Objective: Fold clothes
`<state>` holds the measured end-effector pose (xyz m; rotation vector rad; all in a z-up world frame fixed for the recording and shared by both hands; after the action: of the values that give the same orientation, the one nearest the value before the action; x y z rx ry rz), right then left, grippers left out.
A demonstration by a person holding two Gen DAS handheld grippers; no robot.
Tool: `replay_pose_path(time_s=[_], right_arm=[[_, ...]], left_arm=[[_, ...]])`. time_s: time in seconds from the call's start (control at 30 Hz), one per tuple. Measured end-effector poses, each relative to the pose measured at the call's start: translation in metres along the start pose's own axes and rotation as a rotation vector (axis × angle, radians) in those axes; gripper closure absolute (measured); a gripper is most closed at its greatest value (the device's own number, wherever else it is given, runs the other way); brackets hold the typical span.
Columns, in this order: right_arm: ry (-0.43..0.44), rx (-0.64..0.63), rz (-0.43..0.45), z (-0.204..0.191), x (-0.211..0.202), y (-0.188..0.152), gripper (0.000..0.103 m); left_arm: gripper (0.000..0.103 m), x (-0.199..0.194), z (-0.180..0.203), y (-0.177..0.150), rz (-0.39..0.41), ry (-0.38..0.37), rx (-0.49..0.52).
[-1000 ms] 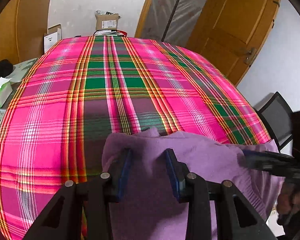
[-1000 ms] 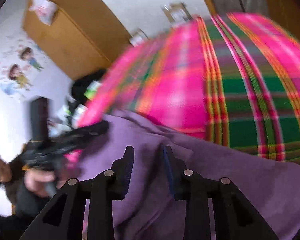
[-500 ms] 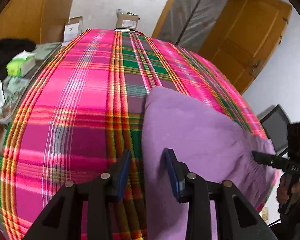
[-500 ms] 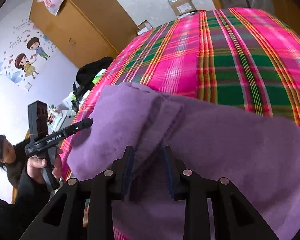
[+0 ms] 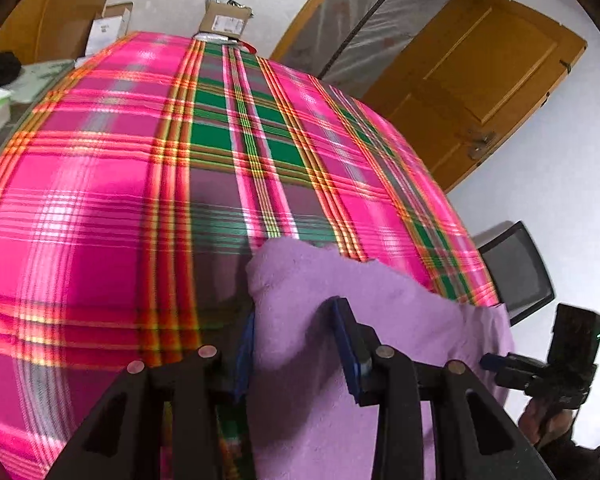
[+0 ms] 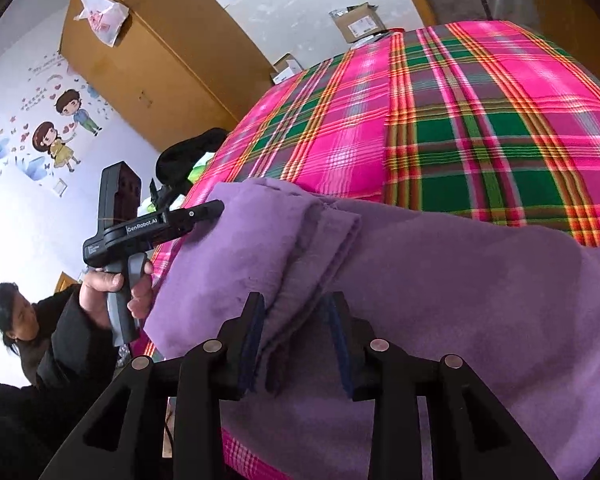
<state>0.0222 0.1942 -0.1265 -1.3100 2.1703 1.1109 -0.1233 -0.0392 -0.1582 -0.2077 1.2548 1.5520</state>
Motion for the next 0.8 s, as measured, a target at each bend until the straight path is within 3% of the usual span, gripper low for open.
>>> replay_pose_path(time_s=[0.17, 0.27, 0.47, 0.6, 0.7, 0.8], right_arm=[[-0.026, 0.038, 0.018, 0.02, -0.014, 0.0, 0.068], [-0.044, 0.08, 0.028, 0.034, -0.016, 0.003, 0.068], [-0.062, 0.129, 0.062, 0.053, -0.028, 0.005, 0.068], [-0.087, 0.172, 0.1, 0.073, -0.047, 0.007, 0.068], [-0.113, 0.22, 0.143, 0.094, -0.066, 0.01, 0.068], [-0.139, 0.318, 0.236, 0.126, -0.1, 0.016, 0.068]], left_arm=[[0.089, -0.001, 0.007, -0.002, 0.008, -0.02, -0.004], [0.092, -0.009, 0.01, 0.001, 0.032, 0.037, 0.029], [0.093, -0.03, -0.004, 0.01, 0.084, 0.071, 0.006], [0.093, -0.033, -0.012, 0.008, 0.072, 0.076, 0.014], [0.09, -0.021, -0.004, 0.005, 0.008, 0.082, 0.068], [0.088, -0.025, 0.002, 0.007, 0.013, 0.109, 0.085]])
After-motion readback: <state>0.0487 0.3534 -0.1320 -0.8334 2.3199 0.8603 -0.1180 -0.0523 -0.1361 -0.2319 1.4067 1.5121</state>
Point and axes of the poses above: each gripper's, at about its wrist camera, not at the fingertips, and x roughly the way its jaws point, z to its right, y to its top, the point moved 10 cm from there along x, roughly the way its jaws point, and after that the axes turned 11 degrees about x, right-handed, at the moved point
